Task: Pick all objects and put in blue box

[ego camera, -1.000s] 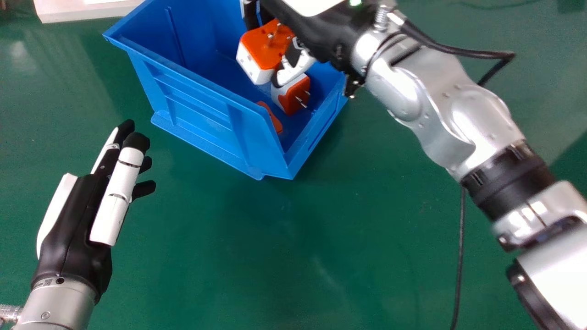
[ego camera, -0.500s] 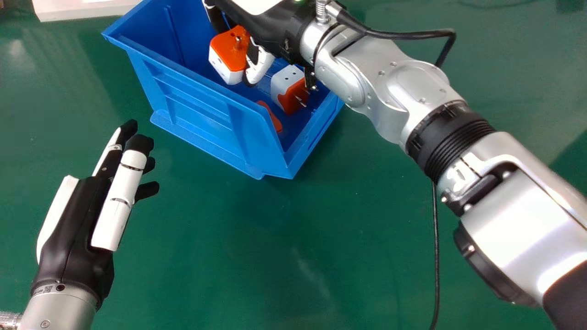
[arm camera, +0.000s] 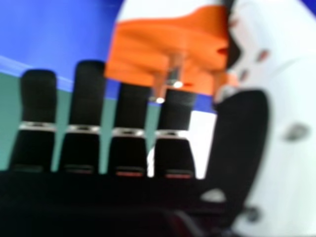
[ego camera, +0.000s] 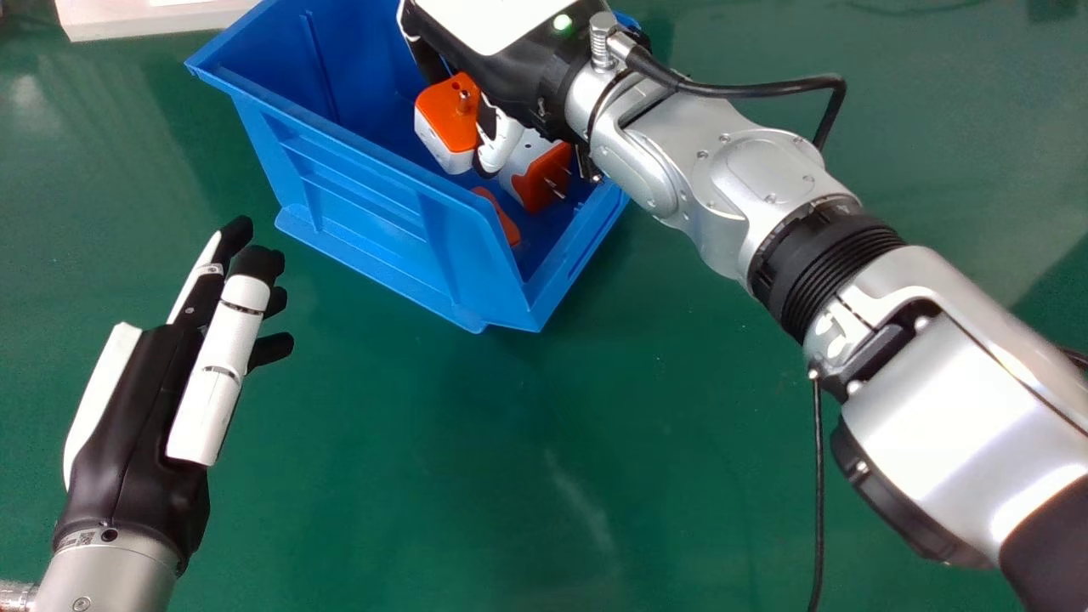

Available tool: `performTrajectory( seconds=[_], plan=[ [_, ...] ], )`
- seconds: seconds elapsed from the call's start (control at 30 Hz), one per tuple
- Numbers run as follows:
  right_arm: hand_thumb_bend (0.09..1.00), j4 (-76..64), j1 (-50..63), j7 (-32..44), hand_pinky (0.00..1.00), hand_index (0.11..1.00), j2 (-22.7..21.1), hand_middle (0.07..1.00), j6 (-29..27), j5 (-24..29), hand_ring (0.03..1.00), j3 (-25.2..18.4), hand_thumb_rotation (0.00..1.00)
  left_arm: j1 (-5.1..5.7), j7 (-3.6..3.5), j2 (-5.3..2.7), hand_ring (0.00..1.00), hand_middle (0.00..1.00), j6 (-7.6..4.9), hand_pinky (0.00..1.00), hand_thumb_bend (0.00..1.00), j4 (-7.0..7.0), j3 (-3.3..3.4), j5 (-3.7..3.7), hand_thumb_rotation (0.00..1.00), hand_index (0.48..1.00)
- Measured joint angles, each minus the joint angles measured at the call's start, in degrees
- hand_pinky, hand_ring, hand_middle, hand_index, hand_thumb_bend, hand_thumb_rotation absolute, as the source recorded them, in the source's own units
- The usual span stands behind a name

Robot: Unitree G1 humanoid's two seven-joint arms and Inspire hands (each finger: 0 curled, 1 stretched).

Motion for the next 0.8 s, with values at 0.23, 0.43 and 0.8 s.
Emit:
performTrajectory(
  seconds=[0.23, 0.43, 0.8],
  plan=[
    [0.5, -0.1, 0.0, 2.5, 0.63, 0.724, -0.5, 0.823, -0.2, 0.1, 0.786, 0.3, 0.0, -0.27, 0.08, 0.02, 0.91, 0.93, -0.04, 0.84, 0.49, 0.32, -0.06, 0.02, 1.0, 0.969],
    [0.555, -0.9, 0.0, 2.2, 0.8, 0.873, -1.8, 0.942, 0.5, -0.5, 0.926, 1.8, 0.05, -0.73, 0.11, 0.02, 0.91, 0.93, -0.04, 0.84, 0.48, 1.24, -0.06, 0.03, 1.0, 0.969],
    [0.597, -1.3, 0.1, 0.8, 0.92, 0.972, -2.3, 0.997, 2.7, -2.2, 0.997, 3.5, 0.29, -2.04, 0.22, 0.07, 0.91, 0.93, -0.08, 0.84, 0.48, 2.91, -0.34, 0.18, 1.0, 0.969]
  ],
)
